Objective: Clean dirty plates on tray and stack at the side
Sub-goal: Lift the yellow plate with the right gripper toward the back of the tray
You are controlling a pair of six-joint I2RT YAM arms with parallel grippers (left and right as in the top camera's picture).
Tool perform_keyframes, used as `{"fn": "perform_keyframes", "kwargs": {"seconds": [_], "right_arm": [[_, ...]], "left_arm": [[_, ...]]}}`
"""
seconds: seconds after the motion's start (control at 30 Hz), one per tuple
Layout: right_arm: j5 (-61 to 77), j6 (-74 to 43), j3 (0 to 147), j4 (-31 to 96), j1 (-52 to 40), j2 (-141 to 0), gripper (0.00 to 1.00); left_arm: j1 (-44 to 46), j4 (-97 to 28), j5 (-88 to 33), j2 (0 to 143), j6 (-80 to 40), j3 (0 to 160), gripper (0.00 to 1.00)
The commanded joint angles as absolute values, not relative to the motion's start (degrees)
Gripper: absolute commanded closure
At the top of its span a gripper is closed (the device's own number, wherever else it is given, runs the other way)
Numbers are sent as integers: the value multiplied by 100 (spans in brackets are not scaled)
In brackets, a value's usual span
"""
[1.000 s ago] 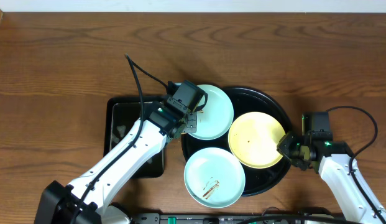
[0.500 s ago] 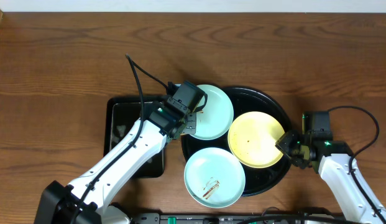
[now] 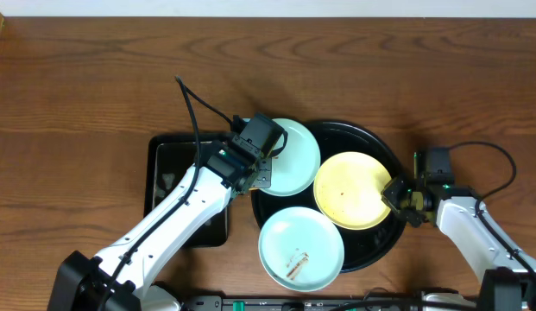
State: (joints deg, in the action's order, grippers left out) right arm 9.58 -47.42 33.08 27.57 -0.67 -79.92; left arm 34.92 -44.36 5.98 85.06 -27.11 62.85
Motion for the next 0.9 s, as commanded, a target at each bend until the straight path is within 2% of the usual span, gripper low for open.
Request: {"fn": "perform_keyframes", "kwargs": {"seconds": [0.0,0.5,0.73,0.87], "right_arm": [[987,-4615,3256,2652,-117,-8197,99],[878,-4252,3264,2633,-115,-8197,98],[370,-4141,3343,2703,-115,-8101,98],[-305,-3717,3688,3194,-115,-7926,98]], "left_arm": [[3468,-4473,648,8499,-2659,6300,93],[3468,-4460,493,8499,-2681,6300,93],[3468,-4460,495,8499,-2676,6300,92],[3468,-4456,495,8499,-2679,6300,93]]}}
